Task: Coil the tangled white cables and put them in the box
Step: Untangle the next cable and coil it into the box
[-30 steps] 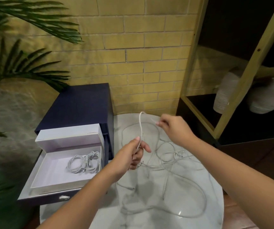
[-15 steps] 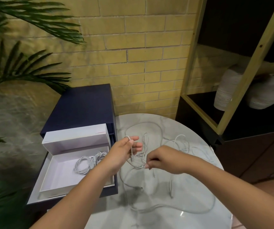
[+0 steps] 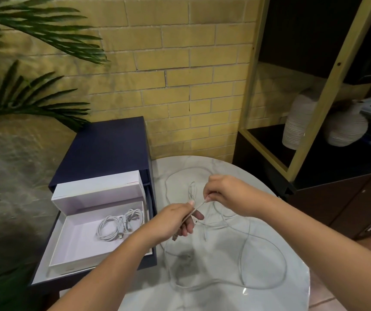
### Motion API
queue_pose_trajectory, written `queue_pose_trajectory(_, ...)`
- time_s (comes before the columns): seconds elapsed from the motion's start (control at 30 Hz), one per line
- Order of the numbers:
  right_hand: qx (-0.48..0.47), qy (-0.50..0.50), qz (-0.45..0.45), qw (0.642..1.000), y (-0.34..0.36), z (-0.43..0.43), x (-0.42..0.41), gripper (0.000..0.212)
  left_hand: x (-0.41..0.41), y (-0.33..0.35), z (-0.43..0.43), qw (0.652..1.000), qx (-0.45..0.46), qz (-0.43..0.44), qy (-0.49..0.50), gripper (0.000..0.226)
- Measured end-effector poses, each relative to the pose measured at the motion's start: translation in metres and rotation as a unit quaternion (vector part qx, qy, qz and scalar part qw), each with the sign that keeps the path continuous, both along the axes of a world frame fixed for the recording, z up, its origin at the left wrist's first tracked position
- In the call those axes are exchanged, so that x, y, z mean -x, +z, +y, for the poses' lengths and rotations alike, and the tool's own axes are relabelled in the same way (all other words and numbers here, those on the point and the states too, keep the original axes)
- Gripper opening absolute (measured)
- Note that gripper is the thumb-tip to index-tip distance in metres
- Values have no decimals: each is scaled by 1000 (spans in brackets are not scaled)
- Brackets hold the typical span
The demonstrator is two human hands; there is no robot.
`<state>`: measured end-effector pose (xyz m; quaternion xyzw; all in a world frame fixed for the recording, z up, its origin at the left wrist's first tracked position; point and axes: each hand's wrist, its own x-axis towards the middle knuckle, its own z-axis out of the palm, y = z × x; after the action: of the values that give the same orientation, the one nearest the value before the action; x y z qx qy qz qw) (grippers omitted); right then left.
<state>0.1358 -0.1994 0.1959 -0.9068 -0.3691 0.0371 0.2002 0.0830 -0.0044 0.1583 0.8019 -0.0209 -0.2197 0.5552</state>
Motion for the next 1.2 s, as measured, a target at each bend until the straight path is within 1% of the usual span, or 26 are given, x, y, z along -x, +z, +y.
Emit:
queue_pose_trajectory(0.07, 1, -3, -4, 1000, -2, -4, -4, 15, 0, 2, -6, 1000, 15, -12, -4, 48)
queue_pose_trajectory(0.2, -7, 6, -12, 1000, -6, -5, -4, 17, -1, 3, -14, 997, 54, -22, 44, 39)
queue_pose_trajectory(0.23, -11, 17, -6, 1000, -7, -5, -2, 19, -2, 3, -15, 996, 66, -19, 59, 39)
queue_pose_trajectory(0.3, -30, 24, 35, 999, -11, -2, 2, 24, -3, 4, -16, 994, 83, -5, 71, 39)
queue_pose_trajectory(0.4, -75, 16, 60, 995, -14, 0, 2, 20, -3, 8, -19, 991, 114, 15, 70, 40)
queue_pose_trajectory(0.5, -76, 18, 59, 995, -15, 2, 2, 14, -2, 11, -23, 989, 121, 22, 84, 44)
queue_pose_trajectory(0.57, -69, 14, 56, 996, -16, 3, 2, 9, -3, 9, -25, 989, 111, 10, 99, 45)
queue_pose_trajectory(0.67, -84, -1, 65, 994, -16, 4, 0, 10, -5, 6, -25, 987, 106, -23, 119, 40)
queue_pose_trajectory(0.73, -108, -16, 85, 990, -16, 3, -4, 9, -4, 6, -22, 990, 86, -67, 92, 33)
queue_pose_trajectory(0.8, -140, -32, 120, 982, -14, 1, -6, 8, -2, 8, -20, 991, 76, -92, 59, 27)
queue_pose_trajectory(0.93, -176, -47, 168, 969, -14, 1, -9, 7, -2, 10, -21, 994, 83, -73, 17, 25)
queue_pose_trajectory(1.0, -178, -48, 184, 966, -14, 1, -9, 5, -3, 12, -21, 994, 87, -55, 27, 33)
queue_pose_trajectory(1.1, -157, -51, 181, 969, -13, 1, -10, 1, -5, 13, -20, 991, 122, -14, 59, 46)
queue_pose_trajectory(1.2, -168, -50, 169, 970, -8, 1, -11, 9, -4, 12, -18, 988, 133, 13, 77, 43)
